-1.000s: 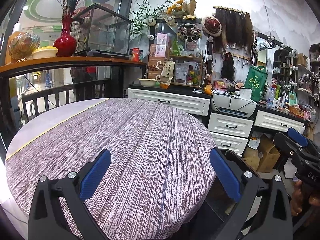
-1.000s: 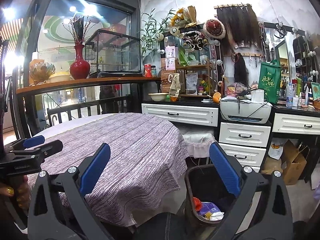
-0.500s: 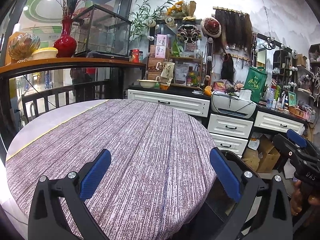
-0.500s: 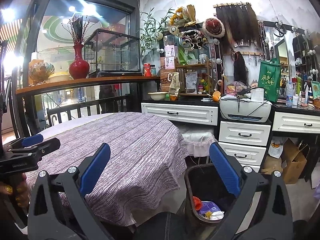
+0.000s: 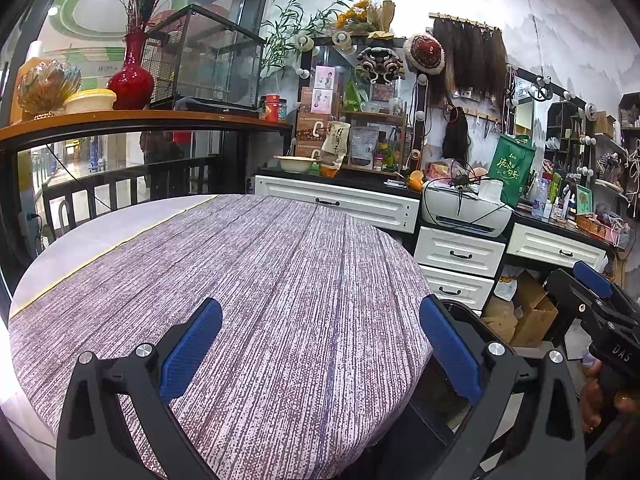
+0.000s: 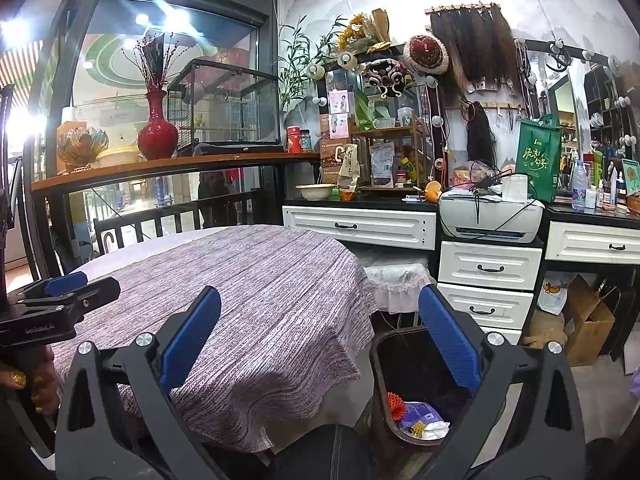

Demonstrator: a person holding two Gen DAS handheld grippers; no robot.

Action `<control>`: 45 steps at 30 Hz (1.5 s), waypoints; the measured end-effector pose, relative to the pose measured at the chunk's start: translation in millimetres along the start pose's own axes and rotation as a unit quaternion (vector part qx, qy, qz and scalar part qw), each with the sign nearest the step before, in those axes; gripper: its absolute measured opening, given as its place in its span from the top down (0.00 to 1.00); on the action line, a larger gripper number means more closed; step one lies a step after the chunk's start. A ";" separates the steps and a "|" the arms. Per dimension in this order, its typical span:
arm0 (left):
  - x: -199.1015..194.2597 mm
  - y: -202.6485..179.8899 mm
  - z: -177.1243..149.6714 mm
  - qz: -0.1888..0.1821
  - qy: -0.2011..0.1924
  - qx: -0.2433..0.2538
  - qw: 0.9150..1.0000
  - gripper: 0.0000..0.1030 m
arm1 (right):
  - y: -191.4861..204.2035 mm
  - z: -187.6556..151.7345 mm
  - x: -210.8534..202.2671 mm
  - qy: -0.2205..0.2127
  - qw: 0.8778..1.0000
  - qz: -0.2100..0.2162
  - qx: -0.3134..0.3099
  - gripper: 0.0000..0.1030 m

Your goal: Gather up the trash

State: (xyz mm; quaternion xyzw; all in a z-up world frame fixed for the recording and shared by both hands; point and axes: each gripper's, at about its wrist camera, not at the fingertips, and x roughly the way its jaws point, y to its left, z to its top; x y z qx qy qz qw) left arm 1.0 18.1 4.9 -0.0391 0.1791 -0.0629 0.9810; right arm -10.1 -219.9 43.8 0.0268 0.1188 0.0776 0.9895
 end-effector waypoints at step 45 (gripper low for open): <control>7.5 1.4 -2.9 0.016 0.017 0.012 1.000 0.05 | -0.2 -1.9 3.6 0.005 1.000 0.000 0.001 0.05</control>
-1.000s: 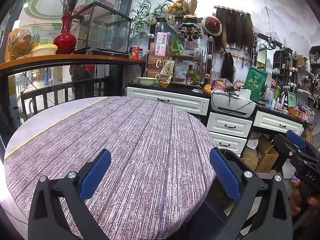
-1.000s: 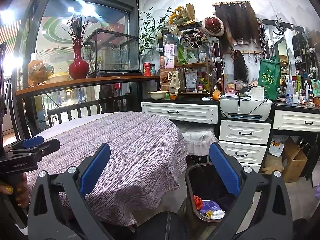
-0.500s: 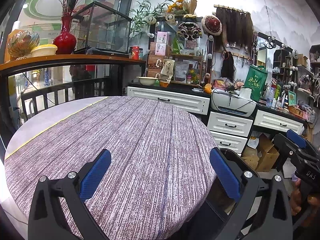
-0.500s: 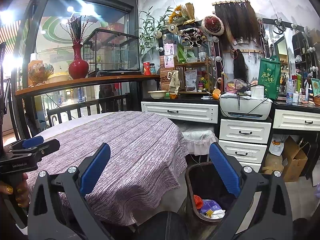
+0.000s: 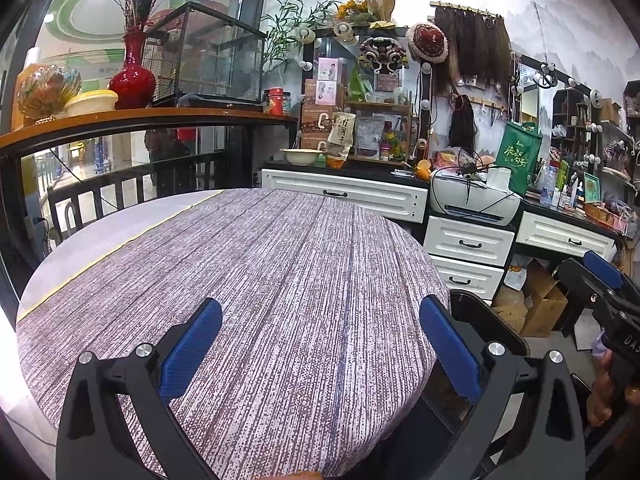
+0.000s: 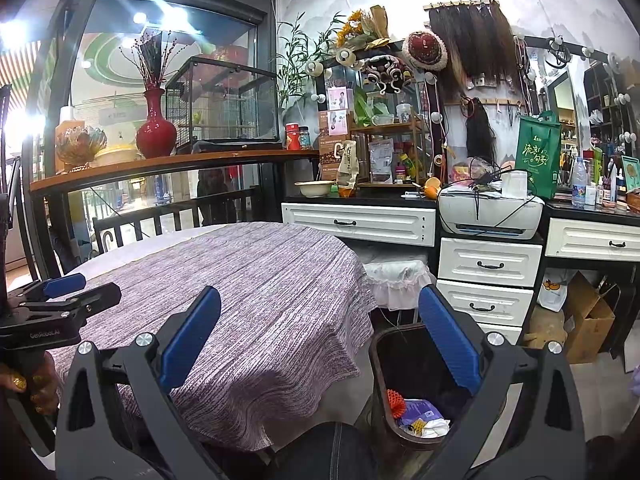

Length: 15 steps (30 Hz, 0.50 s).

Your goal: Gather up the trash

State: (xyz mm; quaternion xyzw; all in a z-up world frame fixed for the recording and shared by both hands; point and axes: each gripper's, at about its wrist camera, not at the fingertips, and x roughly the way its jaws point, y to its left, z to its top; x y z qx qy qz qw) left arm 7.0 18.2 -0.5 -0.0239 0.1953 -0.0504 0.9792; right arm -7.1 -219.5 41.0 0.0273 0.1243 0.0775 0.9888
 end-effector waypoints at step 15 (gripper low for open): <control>1.5 2.2 -1.0 0.001 0.005 0.001 1.000 0.05 | -0.2 0.1 0.0 0.003 1.000 -0.002 0.003 0.05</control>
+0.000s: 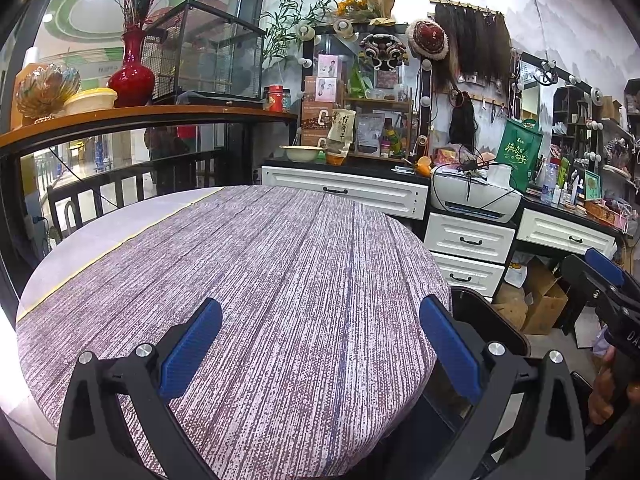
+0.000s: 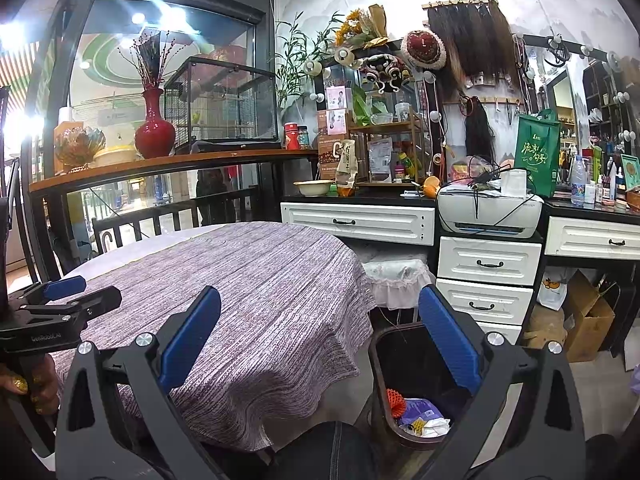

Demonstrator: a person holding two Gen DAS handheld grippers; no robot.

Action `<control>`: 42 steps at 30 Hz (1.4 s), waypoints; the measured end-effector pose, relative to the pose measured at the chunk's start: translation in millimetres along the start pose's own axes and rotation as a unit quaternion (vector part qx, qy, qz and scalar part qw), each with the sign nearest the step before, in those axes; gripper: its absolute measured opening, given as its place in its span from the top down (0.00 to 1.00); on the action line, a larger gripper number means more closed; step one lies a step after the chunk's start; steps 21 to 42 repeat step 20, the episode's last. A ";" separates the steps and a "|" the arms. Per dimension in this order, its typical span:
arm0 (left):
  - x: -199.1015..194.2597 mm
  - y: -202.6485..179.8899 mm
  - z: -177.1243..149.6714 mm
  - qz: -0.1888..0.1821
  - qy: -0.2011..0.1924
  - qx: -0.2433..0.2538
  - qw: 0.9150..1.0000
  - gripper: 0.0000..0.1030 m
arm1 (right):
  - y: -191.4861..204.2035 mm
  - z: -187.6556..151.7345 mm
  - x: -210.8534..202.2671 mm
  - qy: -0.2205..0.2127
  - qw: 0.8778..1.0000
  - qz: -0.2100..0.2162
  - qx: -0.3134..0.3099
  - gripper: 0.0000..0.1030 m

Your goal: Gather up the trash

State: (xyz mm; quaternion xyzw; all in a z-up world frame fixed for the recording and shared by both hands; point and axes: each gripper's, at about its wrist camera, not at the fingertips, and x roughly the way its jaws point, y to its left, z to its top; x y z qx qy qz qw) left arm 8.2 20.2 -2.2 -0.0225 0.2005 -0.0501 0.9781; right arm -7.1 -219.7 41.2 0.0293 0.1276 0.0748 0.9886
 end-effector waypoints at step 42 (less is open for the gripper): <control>3.7 5.0 -1.3 0.000 0.006 -0.001 1.000 0.05 | 3.8 1.6 -0.2 0.002 1.000 0.001 0.001 0.05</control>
